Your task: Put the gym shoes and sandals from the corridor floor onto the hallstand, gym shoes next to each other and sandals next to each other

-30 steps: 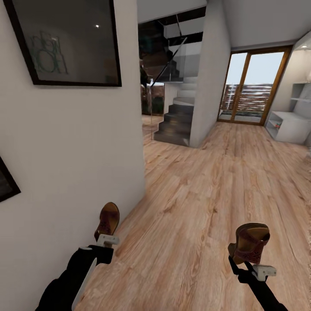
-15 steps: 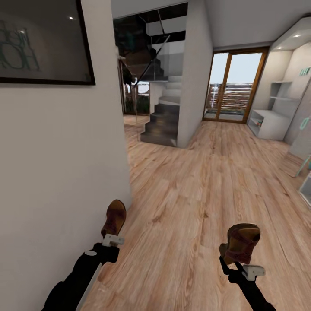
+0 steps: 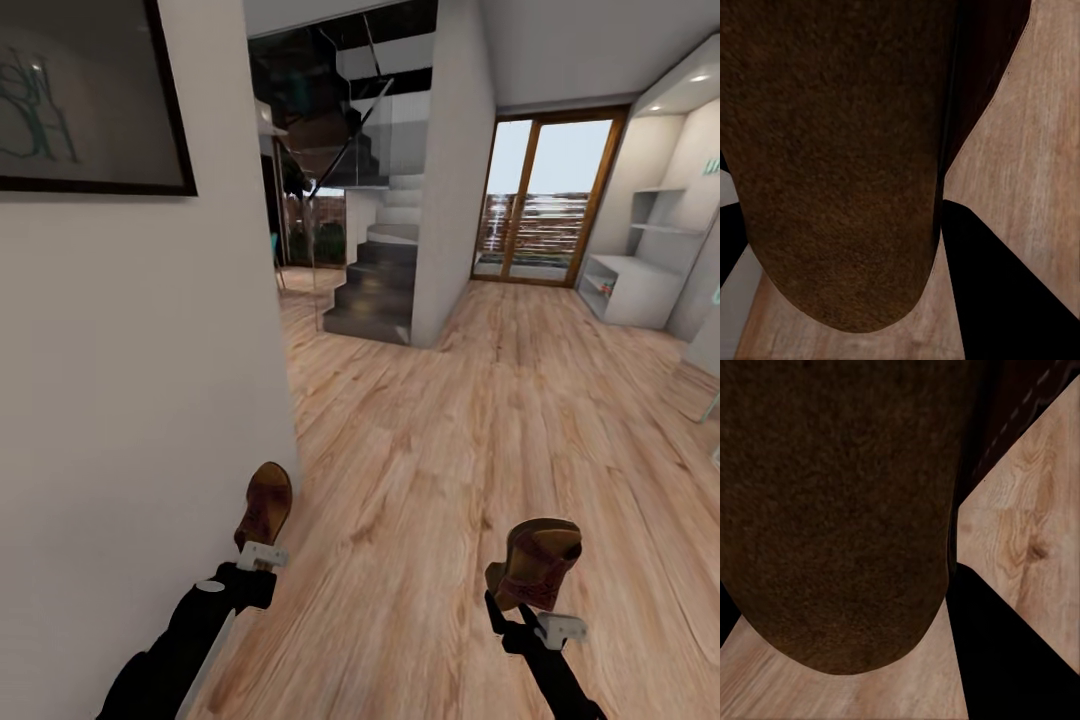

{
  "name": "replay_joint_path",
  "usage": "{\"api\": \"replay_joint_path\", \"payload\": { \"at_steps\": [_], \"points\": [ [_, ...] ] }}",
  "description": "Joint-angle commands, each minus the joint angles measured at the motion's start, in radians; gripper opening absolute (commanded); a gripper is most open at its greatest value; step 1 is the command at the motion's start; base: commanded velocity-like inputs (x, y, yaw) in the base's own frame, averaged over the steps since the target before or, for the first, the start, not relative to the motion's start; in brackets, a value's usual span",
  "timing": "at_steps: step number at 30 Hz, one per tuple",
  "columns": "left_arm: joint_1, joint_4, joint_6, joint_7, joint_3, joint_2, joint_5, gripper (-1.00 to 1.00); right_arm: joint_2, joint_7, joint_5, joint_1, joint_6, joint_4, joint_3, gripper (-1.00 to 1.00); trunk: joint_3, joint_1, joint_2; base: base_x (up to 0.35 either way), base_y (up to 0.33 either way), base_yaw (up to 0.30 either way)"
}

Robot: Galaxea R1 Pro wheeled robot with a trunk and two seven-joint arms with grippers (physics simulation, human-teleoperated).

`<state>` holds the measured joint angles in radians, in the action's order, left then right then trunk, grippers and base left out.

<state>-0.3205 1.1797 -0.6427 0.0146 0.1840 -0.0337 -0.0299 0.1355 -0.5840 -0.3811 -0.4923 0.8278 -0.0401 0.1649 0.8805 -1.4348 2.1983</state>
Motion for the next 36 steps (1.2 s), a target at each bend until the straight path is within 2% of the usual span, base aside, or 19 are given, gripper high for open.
{"api": "replay_joint_path", "payload": {
  "at_steps": [1,8,17,28,36],
  "points": [
    [0.0,0.0,0.0,0.002,0.0,0.0,-0.004,-1.0,0.0,-0.001,-0.001,0.0,0.001,0.0,0.0,-1.0,0.0,0.0,0.0,0.332,0.0,0.0],
    [0.0,0.0,0.0,0.001,0.0,0.0,-0.003,-1.0,0.001,-0.002,0.0,0.0,0.002,0.0,-0.001,-1.0,0.0,0.0,0.0,0.332,0.0,-0.026],
    [0.0,0.0,0.0,0.001,0.001,0.0,-0.004,-1.0,0.001,-0.002,0.0,0.0,0.002,0.0,-0.001,-1.0,0.0,0.0,0.0,0.332,-0.027,-0.259],
    [0.0,0.0,0.0,0.002,0.0,0.0,-0.004,-1.0,0.001,-0.002,0.0,0.0,0.002,0.0,-0.001,-1.0,0.0,0.0,0.0,0.285,-0.209,-0.243],
    [0.0,0.0,0.0,0.001,0.0,0.0,-0.004,-1.0,0.0,0.006,0.006,0.0,0.002,0.0,-0.001,-1.0,0.0,0.0,0.0,0.27,-0.225,-0.039]
  ]
}}
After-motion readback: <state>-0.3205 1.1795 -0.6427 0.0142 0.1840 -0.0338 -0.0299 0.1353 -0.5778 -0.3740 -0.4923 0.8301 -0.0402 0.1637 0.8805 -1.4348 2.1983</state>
